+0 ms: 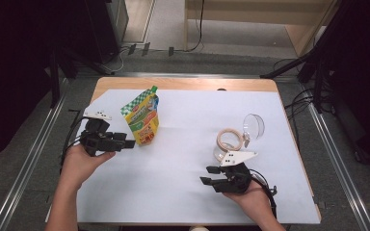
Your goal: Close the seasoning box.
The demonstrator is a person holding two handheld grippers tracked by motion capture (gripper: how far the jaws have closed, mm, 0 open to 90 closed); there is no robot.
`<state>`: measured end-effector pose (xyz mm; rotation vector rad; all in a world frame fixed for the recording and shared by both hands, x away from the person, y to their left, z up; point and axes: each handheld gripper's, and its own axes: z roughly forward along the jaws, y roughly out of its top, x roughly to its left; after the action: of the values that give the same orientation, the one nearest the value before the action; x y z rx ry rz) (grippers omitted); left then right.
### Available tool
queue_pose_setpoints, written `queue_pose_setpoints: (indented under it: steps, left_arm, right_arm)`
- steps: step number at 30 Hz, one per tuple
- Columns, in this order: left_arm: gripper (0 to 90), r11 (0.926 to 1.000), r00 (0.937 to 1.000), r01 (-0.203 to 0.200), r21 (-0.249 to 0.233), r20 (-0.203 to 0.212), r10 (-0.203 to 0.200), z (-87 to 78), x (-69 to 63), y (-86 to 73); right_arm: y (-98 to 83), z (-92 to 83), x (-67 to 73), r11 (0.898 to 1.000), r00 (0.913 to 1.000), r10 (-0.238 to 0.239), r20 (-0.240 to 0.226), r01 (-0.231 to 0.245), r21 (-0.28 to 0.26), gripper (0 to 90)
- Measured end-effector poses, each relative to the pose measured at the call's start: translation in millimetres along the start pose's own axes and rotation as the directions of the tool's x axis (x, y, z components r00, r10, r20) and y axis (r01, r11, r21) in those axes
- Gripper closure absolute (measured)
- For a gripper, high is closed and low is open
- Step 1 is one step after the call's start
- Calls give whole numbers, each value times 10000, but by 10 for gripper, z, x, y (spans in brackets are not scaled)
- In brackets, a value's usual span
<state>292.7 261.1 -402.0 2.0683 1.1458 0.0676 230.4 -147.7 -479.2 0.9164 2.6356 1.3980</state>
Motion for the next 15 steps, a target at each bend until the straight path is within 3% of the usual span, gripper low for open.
queue_pose_setpoints:
  steps: [6,9,11,15]
  left_arm:
    - [448,9996,9998,201,-207,44,-200,96,158,65]
    - [448,9980,9996,292,-564,-46,-295,137,208,150]
    - [448,9978,9991,303,-593,-289,-321,177,216,202]
    - [457,9973,9997,215,-700,-118,-224,233,206,326]
  right_arm:
    - [18,46,48,10000,9999,9,-108,-8,60,547]
    - [35,63,62,10000,9998,-33,-175,32,-24,546]
    - [64,76,67,10000,9998,-98,-150,98,-11,543]
    - [156,78,78,9998,9998,-156,-105,155,-110,538]
